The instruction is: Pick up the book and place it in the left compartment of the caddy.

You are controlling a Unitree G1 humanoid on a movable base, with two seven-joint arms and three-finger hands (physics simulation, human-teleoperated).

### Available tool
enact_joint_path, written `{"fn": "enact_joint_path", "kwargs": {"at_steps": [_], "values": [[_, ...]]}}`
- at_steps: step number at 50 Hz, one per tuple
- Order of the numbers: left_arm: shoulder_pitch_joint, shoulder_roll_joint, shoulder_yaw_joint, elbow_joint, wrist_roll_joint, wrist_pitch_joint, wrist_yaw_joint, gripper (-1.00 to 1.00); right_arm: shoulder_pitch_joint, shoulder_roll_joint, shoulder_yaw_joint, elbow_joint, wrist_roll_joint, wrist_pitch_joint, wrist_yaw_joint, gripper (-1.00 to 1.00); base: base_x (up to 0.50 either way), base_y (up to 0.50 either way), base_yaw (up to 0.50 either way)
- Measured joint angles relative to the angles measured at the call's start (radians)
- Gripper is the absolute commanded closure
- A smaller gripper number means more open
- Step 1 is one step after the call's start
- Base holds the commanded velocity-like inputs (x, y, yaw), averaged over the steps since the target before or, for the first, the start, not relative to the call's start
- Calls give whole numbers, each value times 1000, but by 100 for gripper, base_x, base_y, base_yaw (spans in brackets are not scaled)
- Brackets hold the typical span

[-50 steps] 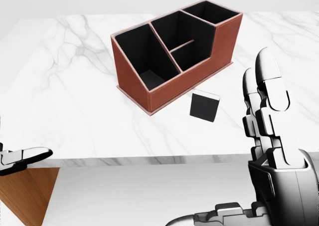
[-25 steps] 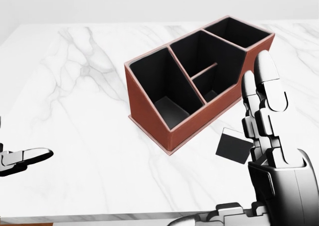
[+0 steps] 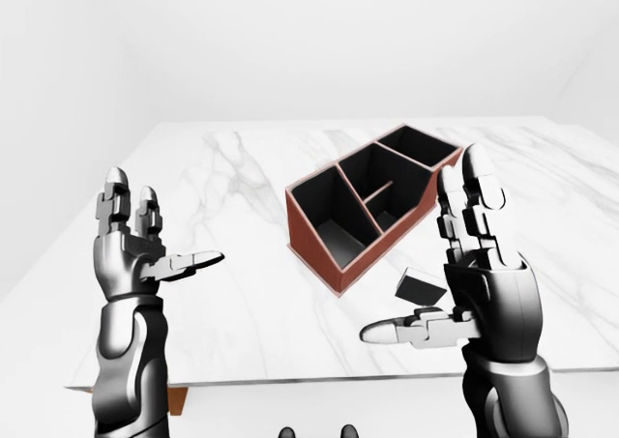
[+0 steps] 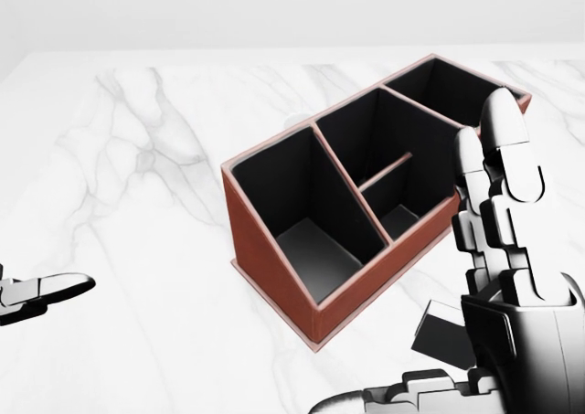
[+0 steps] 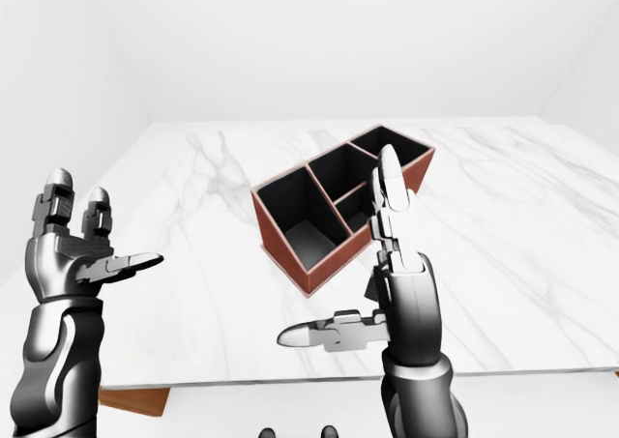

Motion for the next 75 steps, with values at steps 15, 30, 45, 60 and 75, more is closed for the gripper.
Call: {"fn": "enact_joint_path", "kwargs": {"at_steps": [15,30,45,60,75], "values": [[-2,-2,6,-25,-10,0,-2,-100,-8,0,-2,7,14,0,-11,-100,30,0,0],[4,-3,8,-36,-12,0,-7,-100,34,-3,-27,17,23,0,-9,-100,0,0,0],[7,-4,10,-41,-12,0,-11,-100,197,5,-112,-69,-52,0,107,-100,0,0,0],[6,-3,12,-36,-14,0,-13,-100,235,72,-219,-88,-183,0,293,-100,0,0,0],[8,-5,9,-37,-13,0,-13,-100,187,94,-331,-75,-317,0,473,-100,0,0,0]]}}
